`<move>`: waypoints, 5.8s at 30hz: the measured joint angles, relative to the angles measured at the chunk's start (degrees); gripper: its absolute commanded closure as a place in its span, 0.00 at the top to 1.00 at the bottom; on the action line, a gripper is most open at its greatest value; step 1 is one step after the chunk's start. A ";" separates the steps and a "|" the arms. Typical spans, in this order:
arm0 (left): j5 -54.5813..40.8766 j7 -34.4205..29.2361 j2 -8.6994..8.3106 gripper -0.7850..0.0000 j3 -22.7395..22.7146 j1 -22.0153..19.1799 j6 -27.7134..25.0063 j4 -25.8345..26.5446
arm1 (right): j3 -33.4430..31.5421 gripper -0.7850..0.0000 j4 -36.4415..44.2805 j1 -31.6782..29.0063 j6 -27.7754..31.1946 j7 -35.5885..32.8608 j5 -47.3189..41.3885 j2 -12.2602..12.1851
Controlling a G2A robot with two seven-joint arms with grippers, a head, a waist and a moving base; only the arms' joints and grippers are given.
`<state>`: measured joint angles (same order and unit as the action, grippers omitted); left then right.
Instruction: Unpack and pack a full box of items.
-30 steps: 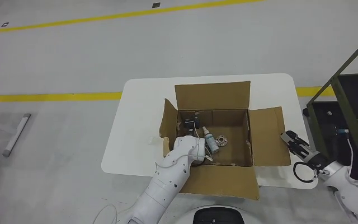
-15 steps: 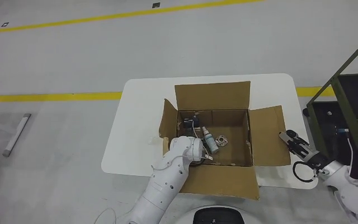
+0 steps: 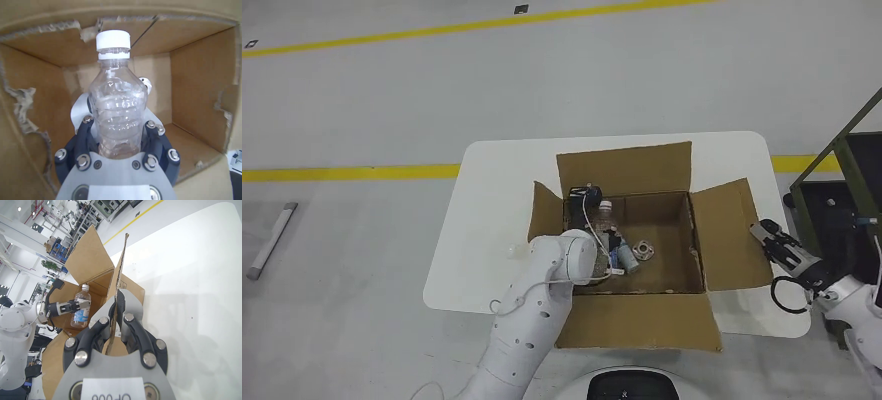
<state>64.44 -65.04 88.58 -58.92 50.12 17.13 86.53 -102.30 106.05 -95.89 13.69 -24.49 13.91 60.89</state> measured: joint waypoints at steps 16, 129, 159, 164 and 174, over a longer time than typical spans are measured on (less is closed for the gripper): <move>3.34 -2.44 -1.67 0.00 -6.70 1.35 -3.16 14.66 | -5.19 1.00 3.88 3.69 -3.28 4.00 3.38 -0.27; 26.85 -7.02 -4.75 0.00 -15.35 14.39 -2.49 8.05 | 23.42 1.00 6.97 16.06 -5.00 -14.44 33.47 0.26; 25.25 -2.22 -3.11 1.00 -11.76 10.30 -0.65 -6.52 | 23.42 1.00 6.97 16.06 -5.00 -14.44 33.47 0.26; 24.85 -2.28 -2.91 1.00 -11.58 9.94 -0.43 -6.24 | 23.59 1.00 7.20 16.00 -4.20 -13.81 33.35 0.27; 26.91 -1.86 -3.01 1.00 -13.15 11.16 1.43 -1.32 | 28.74 1.00 7.26 23.51 -11.55 -26.57 39.77 0.71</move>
<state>91.35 -66.91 85.57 -72.07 61.27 18.56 85.21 -73.56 113.31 -72.38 2.14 -51.06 53.69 61.60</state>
